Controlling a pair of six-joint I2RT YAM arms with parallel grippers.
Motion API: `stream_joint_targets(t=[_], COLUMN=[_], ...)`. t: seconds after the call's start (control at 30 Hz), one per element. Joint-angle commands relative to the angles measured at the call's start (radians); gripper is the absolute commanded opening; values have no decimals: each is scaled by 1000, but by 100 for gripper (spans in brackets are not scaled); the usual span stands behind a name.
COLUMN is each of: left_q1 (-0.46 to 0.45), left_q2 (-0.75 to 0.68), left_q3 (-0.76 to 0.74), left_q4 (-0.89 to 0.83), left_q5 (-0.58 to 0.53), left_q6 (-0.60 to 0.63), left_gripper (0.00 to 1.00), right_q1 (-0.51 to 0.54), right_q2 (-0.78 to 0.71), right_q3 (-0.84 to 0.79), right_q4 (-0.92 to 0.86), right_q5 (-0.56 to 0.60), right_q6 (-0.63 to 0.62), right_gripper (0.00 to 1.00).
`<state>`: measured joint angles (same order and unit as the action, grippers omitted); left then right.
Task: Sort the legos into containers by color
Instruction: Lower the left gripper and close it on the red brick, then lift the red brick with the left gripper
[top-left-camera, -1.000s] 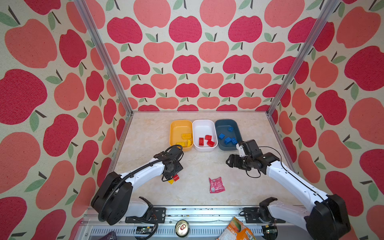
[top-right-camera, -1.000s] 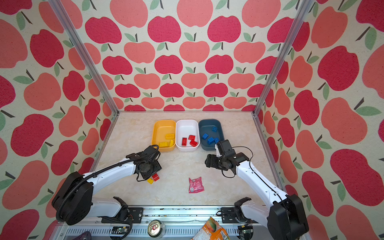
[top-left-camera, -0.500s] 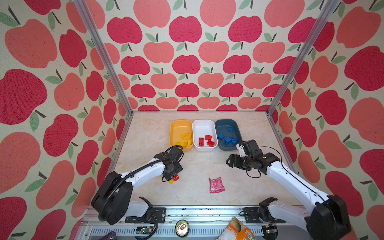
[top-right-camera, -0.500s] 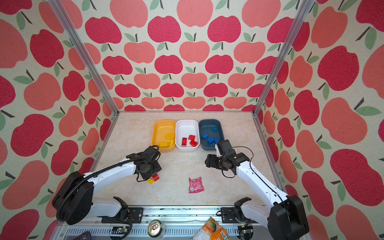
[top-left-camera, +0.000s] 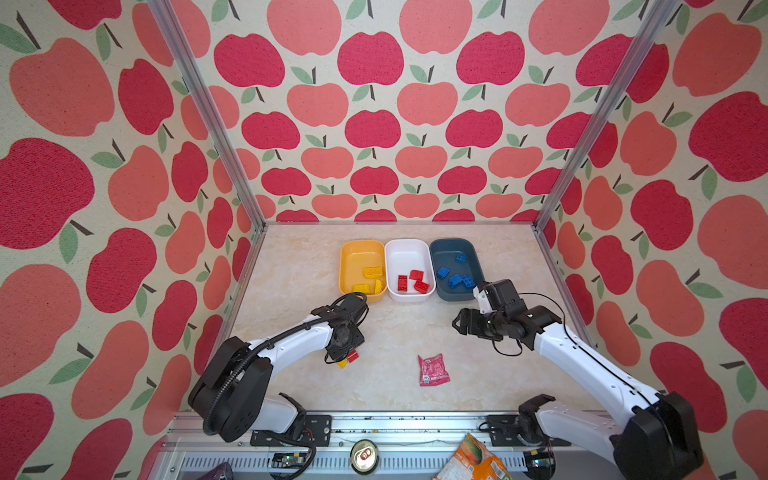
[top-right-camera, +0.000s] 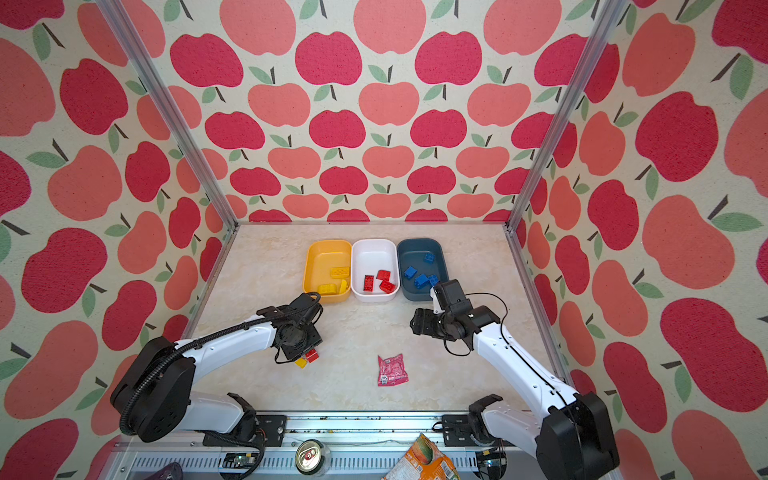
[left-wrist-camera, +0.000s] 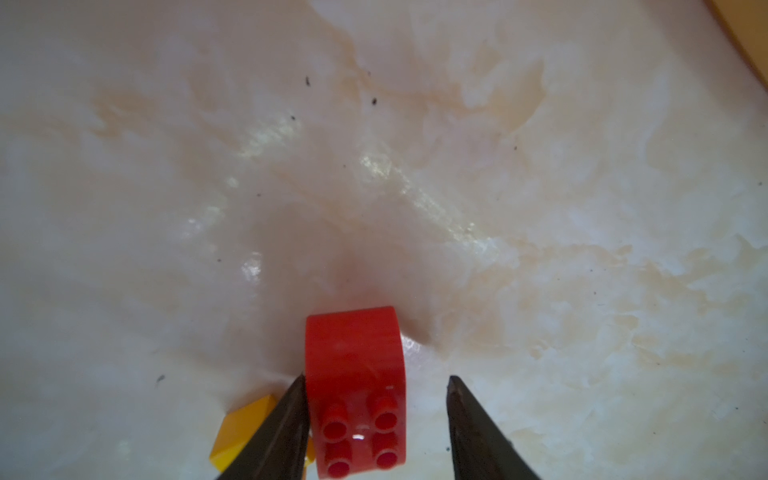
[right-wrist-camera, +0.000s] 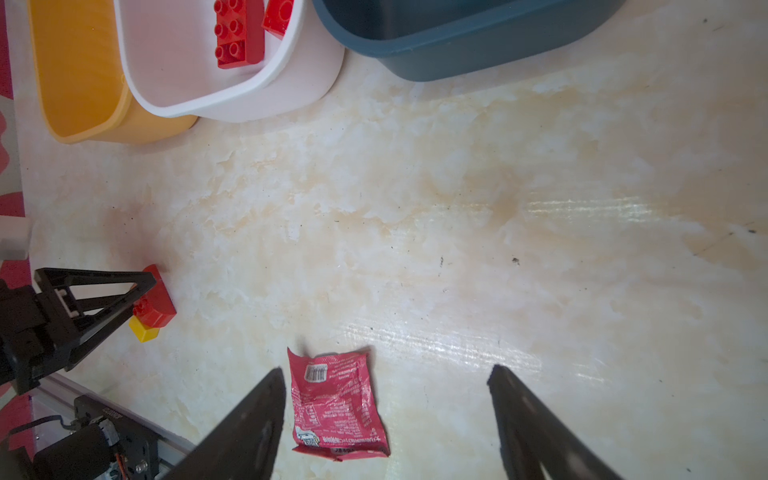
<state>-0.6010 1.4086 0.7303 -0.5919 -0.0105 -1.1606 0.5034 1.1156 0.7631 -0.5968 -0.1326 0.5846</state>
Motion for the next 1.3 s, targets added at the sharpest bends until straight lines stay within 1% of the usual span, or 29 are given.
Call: stream_joint_targets(t=[0.0,0.2,0.63,0.83,0.97,1.03,1.27], left_q1=[-5,-2,-1,-20,-43,-56,-109], left_q2=[24,47,40,-8,-32,-28,40], left_q3=[-3,4,24,58,111,148,325], left_q4=[-2,9,-2,-35,-62,-80,-92], left_q5=[-10,-2,-1,-45,-93,-115,-184], left_q6=[7,16,24,42,69,82,159], left_gripper=[52,47,29,25,21,21,21], right_q1=[0,0,-1,0,0,-1,0], right_q2=[-8,-6,0,0,-3,-5,-20], right_q3=[13,16,23,22,18,16,7], right_q4=[-16,-20,-18,-15,-13,-11,-12], right_q5=[7,12,12,11,10,11,12], right_q6=[-7,-8,-9,-8,-7,-6,-2], right_gripper=[80,79,79,79,79,79,79])
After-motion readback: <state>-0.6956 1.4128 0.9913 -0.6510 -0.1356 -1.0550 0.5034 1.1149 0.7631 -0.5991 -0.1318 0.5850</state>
